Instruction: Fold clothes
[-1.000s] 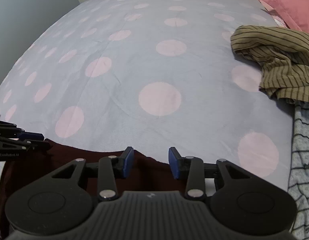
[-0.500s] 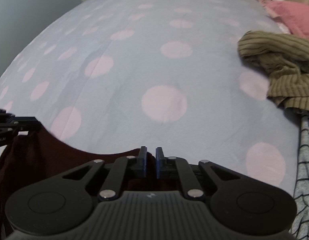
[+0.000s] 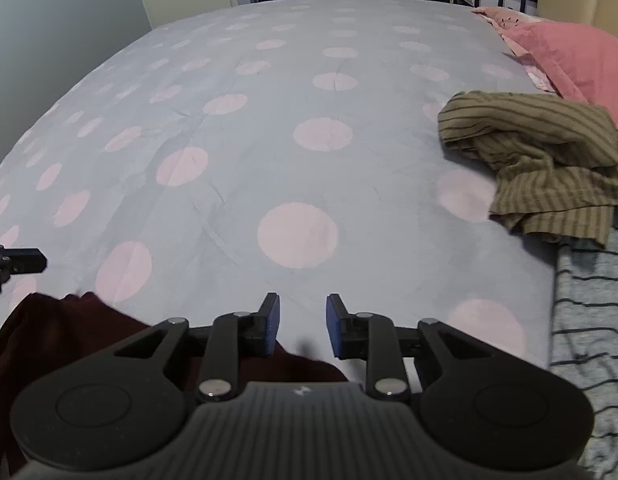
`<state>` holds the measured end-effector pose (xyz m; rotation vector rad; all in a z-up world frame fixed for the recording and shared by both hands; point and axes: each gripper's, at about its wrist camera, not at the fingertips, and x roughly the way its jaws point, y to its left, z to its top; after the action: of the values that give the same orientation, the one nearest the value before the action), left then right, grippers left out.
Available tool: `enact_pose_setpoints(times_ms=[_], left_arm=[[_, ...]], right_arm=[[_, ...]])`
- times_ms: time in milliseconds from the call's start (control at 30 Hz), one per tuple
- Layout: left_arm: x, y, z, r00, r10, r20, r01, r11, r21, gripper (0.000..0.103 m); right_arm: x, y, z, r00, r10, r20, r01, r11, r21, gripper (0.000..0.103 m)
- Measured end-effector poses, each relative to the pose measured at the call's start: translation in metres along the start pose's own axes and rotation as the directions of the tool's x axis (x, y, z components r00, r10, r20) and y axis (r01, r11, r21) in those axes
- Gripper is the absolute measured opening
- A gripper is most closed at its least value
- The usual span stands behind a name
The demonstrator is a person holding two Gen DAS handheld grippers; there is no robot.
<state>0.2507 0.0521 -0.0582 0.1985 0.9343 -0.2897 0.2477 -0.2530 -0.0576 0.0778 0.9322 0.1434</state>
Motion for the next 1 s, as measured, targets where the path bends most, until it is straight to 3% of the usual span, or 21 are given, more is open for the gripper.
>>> enact_pose_setpoints(times_ms=[133, 433, 600, 800, 933, 1000], left_arm=[[-0.024, 0.014, -0.018, 1.000, 0.025, -0.014, -0.025, 1.000, -0.011, 0.003], [-0.064, 0.039, -0.094, 0.995, 0.026, -0.098, -0.028, 1.000, -0.014, 0.003], [-0.090, 0.045, -0.137, 0.993, 0.012, -0.120, -0.012, 1.000, 0.005, 0.016], [-0.106, 0.048, -0.176, 0.988, -0.021, -0.155, 0.022, 1.000, 0.007, 0.028], [-0.107, 0.040, -0.185, 0.985, -0.024, -0.172, 0.028, 0.999, 0.017, 0.028], [-0.109, 0.035, -0.185, 0.985, -0.032, -0.167, 0.034, 0.999, 0.008, 0.028]], right_arm=[[-0.027, -0.018, -0.009, 0.998, 0.056, -0.035, -0.055, 0.998, 0.009, 0.038], [-0.079, -0.046, -0.082, 0.995, -0.002, -0.101, 0.002, 1.000, 0.007, 0.039], [-0.097, -0.051, -0.138, 0.985, -0.016, -0.173, 0.014, 1.000, -0.015, 0.038], [-0.121, -0.062, -0.200, 0.970, 0.035, -0.241, -0.036, 0.999, 0.001, 0.039], [-0.125, -0.063, -0.228, 0.960, 0.016, -0.279, -0.028, 0.999, -0.038, 0.039], [-0.122, -0.063, -0.235, 0.950, 0.047, -0.308, -0.053, 0.999, -0.011, 0.036]])
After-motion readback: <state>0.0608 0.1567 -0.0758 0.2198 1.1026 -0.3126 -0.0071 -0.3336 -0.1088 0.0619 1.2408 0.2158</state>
